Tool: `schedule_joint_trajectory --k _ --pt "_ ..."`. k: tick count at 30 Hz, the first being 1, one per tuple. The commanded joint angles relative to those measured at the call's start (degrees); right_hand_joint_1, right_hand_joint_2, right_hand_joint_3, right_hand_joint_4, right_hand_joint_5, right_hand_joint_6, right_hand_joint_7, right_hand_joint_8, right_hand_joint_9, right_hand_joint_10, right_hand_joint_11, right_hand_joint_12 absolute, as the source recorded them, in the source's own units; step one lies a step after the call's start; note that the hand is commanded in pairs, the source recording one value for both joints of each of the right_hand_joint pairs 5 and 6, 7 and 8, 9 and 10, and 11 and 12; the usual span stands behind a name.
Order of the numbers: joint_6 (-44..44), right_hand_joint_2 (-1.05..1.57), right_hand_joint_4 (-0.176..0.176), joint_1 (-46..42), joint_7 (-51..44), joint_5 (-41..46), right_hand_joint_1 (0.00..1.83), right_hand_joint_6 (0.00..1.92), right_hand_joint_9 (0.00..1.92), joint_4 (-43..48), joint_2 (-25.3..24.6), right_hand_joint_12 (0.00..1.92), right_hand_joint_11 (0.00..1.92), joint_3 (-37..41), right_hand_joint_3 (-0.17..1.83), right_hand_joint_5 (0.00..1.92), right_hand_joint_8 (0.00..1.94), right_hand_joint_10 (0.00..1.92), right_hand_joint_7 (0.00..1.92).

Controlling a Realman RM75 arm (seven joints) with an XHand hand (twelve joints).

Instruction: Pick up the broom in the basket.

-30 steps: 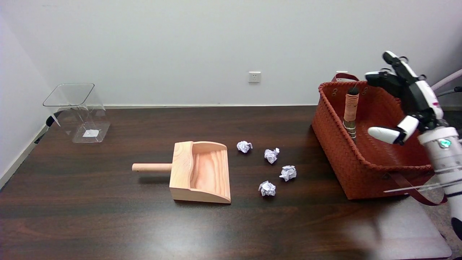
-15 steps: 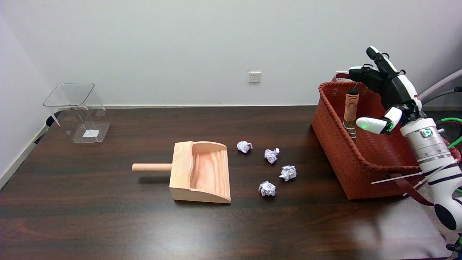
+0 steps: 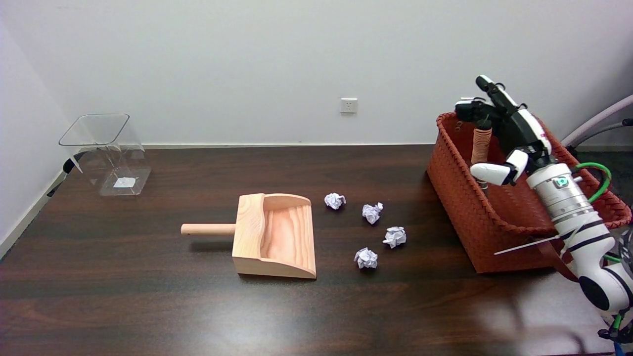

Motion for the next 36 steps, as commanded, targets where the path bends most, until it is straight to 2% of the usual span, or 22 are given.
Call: schedule_joint_trajectory --k 1,15,21,30,36 --pt "1.8 -0.51 0.0 3.0 2.3 0.3 1.21 0.12 0.5 0.5 0.2 0.44 0.44 -5.7 1.18 0.12 0.59 0.5 0.59" --pt "3.4 -0.37 0.0 3.3 2.3 0.3 1.23 0.12 0.56 -0.7 0.3 0.43 0.43 -5.6 1.08 0.12 0.64 0.56 0.64" --pt "3.5 -0.11 0.0 3.3 2.3 0.3 1.24 0.17 0.94 -1.2 0.3 0.62 0.62 -5.4 0.91 0.17 0.82 0.94 0.82" --pt "3.6 0.13 0.0 3.3 1.8 3.6 1.22 0.32 1.2 -1.5 0.2 0.88 0.88 -6.1 0.89 0.32 1.06 1.2 1.06" --pt "3.6 0.23 0.0 3.3 1.8 3.7 1.2 0.41 1.31 -1.5 0.0 1.07 1.07 -5.9 0.89 0.41 1.16 1.31 1.16"
